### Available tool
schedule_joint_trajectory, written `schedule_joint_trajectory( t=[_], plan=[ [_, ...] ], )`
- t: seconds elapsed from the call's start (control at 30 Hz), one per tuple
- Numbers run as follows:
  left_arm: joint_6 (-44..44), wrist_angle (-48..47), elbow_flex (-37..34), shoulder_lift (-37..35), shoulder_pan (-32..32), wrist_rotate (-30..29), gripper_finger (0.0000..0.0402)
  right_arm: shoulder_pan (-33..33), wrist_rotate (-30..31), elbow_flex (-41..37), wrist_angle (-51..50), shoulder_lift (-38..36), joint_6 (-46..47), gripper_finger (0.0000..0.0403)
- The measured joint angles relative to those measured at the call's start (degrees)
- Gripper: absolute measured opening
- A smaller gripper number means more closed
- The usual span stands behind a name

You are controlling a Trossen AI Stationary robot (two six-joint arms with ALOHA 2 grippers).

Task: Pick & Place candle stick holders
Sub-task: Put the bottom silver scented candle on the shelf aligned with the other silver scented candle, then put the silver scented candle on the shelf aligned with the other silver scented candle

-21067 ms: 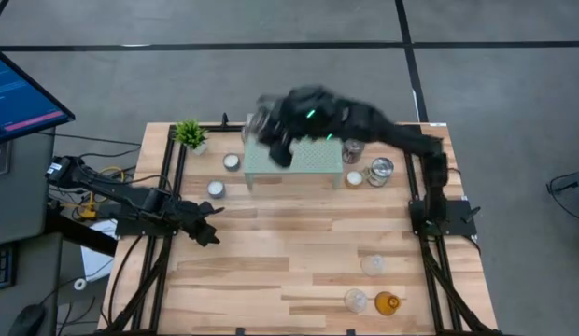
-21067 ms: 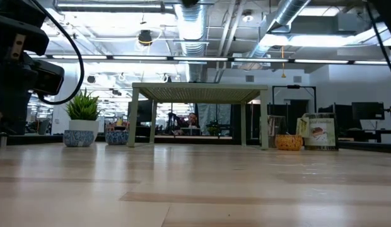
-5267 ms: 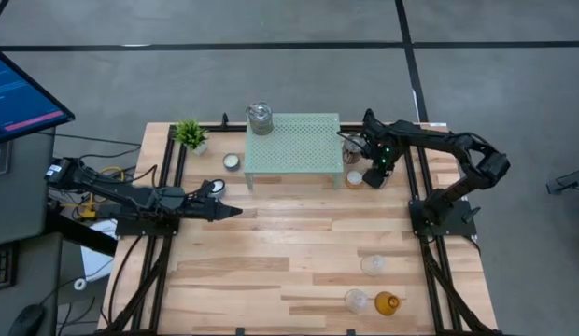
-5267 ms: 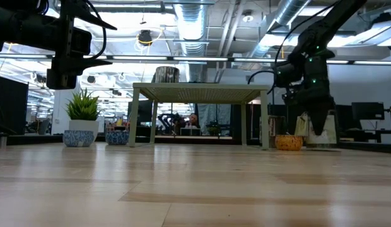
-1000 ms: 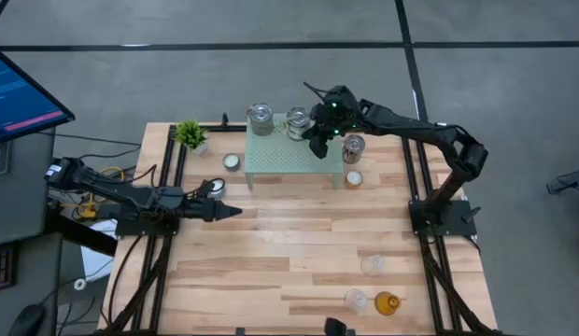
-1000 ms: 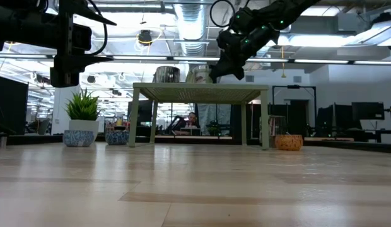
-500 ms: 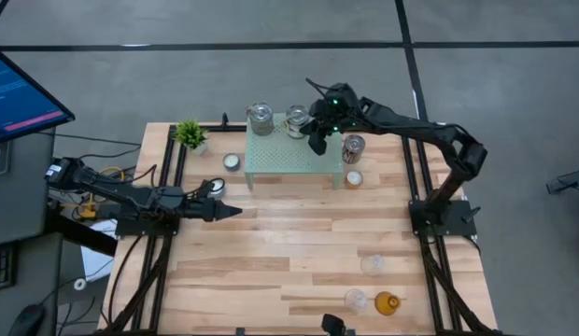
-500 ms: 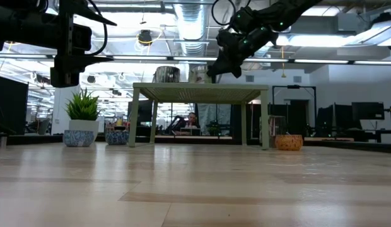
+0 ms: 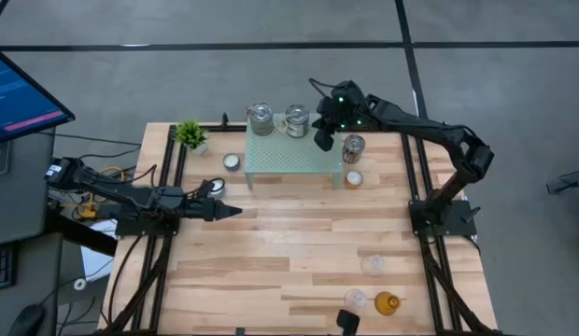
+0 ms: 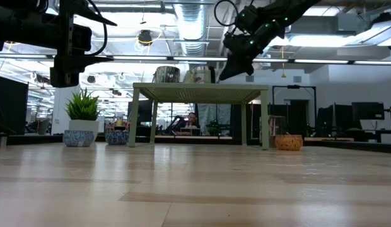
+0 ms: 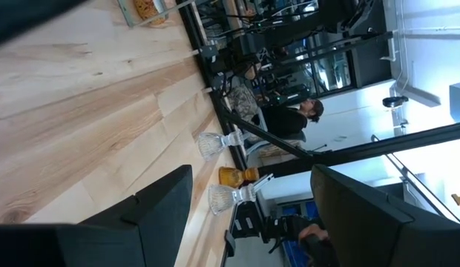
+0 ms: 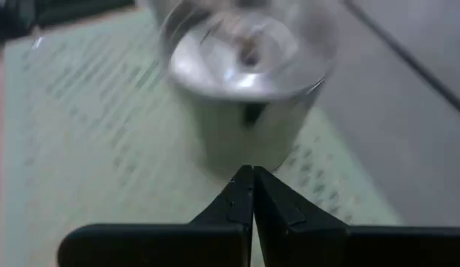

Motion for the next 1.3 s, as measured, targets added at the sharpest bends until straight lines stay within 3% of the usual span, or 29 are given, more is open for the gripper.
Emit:
schedule_joint_trajectory(
  t=[0.2,0.5,0.7,0.77,0.9,0.97,1.23,1.3],
  plan=[
    [0.0,0.0,0.0,0.0,0.0,0.0,0.0275,-0.1,-1.5,0.0,5.0,2.3,0.1,0.0],
    [-0.2,0.0,0.0,0.0,0.0,0.0,0.0275,-0.6,-1.5,0.0,4.4,1.9,-0.1,0.0],
    [-0.2,0.2,0.0,0.0,0.0,0.0,0.0275,-3.3,-0.9,7.3,-17.4,-2.4,-2.0,0.0004],
    [-0.2,0.2,0.0,0.0,0.0,0.0,0.0275,-3.8,2.1,10.6,-26.1,-3.8,-4.9,0.0018],
    [-0.2,0.2,0.0,0.0,0.0,0.0,0.0275,-4.0,12.7,13.5,-41.3,-4.8,-11.3,0.0079],
    [-0.2,0.2,0.0,0.0,0.0,0.0,0.0275,-5.3,14.9,13.4,-46.9,-4.5,-12.8,0.0123],
    [1.1,0.4,0.0,0.0,0.0,0.0,0.0275,-9.7,10.3,13.3,-52.8,0.8,-13.2,0.0349],
    [1.1,0.4,0.0,0.0,0.0,0.0,0.0275,-10.3,10.4,13.3,-52.8,3.0,-13.6,0.0386]
  ],
)
